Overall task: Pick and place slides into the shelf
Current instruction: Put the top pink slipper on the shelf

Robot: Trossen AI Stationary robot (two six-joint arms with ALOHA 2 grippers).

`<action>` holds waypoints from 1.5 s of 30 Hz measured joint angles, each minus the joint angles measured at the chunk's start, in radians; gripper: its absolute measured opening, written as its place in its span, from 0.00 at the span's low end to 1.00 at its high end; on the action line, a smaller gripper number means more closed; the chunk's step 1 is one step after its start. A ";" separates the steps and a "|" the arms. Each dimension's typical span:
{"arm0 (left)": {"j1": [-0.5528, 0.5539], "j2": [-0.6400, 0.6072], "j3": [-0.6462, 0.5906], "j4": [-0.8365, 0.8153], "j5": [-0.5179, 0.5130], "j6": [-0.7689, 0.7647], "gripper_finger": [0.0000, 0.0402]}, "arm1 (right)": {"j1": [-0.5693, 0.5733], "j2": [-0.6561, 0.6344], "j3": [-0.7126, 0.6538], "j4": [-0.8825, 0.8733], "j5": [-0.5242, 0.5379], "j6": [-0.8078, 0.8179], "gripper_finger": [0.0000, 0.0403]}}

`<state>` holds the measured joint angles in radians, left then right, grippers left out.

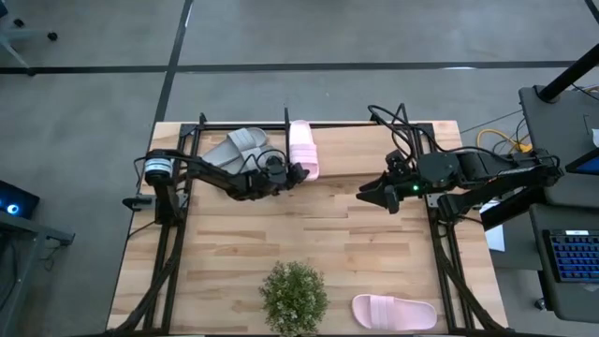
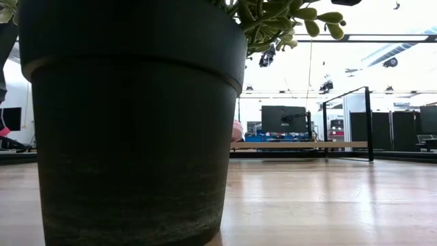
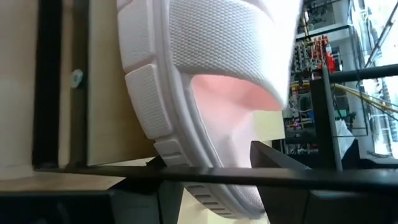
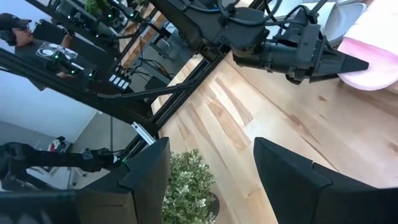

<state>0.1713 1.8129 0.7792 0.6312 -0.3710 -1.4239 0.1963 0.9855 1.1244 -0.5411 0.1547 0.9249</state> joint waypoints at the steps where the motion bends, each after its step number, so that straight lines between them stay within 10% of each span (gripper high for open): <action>1: 0.002 -0.011 0.000 -0.005 0.001 0.018 0.41 | 0.000 0.000 0.000 0.000 0.000 0.000 0.56; 32: 0.011 -0.049 0.000 -0.114 0.132 -0.014 0.41 | 0.011 0.000 -0.001 0.000 0.003 0.003 0.56; 45: 0.013 -0.049 0.000 -0.078 0.210 -0.034 0.68 | 0.015 0.000 -0.001 0.000 0.003 0.003 0.56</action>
<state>0.1841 1.7642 0.7792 0.5529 -0.1612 -1.4577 0.2116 0.9855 1.1236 -0.5415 0.1581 0.9276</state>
